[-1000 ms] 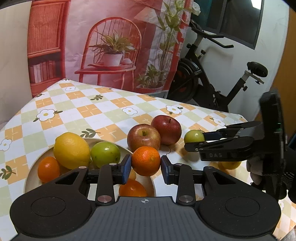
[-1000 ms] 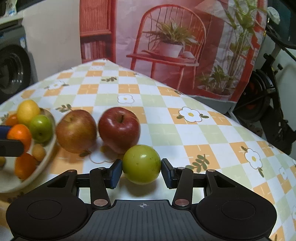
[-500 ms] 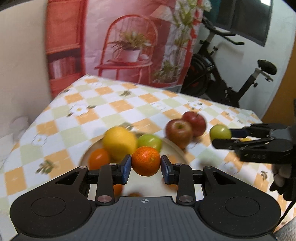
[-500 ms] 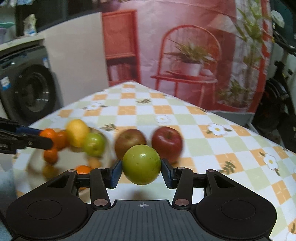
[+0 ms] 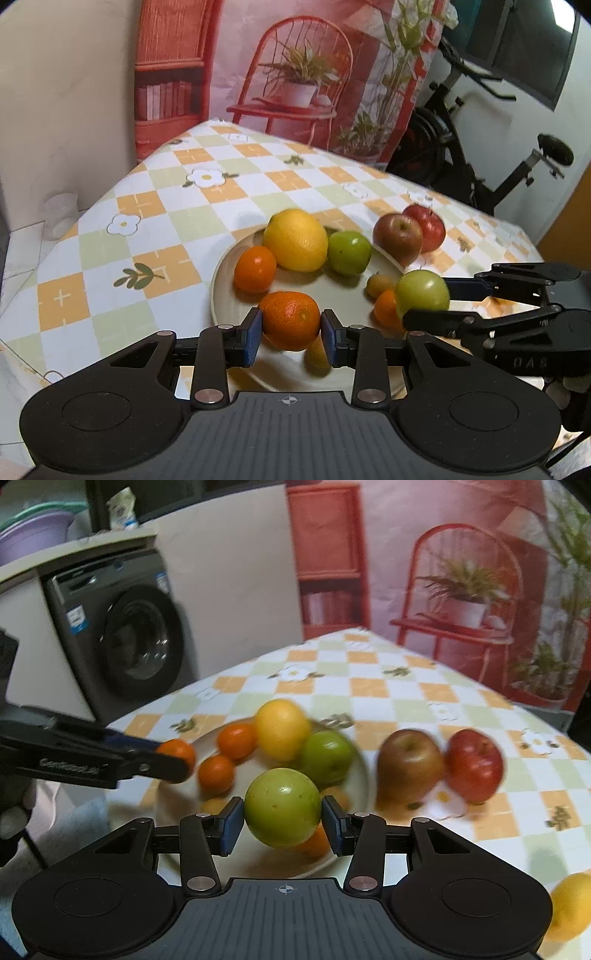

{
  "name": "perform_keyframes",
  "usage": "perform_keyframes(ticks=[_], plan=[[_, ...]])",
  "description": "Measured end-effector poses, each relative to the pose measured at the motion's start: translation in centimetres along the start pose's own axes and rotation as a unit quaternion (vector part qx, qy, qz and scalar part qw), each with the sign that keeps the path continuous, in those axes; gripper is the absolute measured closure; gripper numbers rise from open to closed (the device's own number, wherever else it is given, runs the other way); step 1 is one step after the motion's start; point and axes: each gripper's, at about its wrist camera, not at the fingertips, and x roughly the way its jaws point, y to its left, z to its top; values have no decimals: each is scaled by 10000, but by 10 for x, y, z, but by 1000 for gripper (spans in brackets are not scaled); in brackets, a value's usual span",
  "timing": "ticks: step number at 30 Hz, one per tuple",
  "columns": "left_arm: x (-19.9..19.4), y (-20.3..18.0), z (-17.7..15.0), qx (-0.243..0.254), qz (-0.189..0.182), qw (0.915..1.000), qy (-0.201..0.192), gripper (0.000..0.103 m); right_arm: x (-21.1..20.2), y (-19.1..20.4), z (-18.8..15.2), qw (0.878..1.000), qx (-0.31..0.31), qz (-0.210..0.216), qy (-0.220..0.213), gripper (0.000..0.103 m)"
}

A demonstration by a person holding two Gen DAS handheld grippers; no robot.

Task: Organize fruits
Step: 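Carry the tangerine and green apple in both grippers over the plate, then lower both fruits onto the plate and open both grippers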

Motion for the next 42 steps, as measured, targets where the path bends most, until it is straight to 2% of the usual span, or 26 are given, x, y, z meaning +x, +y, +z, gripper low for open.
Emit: perform_keyframes(ticks=[4, 8, 16, 42], plan=[[7, 2, -7, 129, -1, 9998, 179, 67, 13, 13, -4, 9998, -65, 100, 175, 61], [11, 8, -11, 51, -82, 9995, 289, 67, 21, 20, -8, 9992, -197, 122, 341, 61], [15, 9, -12, 5, -111, 9994, 325, 67, 31, 22, -13, 9983, -218, 228, 484, 61], [17, 11, -11, -120, -89, 9994, 314, 66, 24, 19, -17, 9994, -100, 141, 294, 60]])
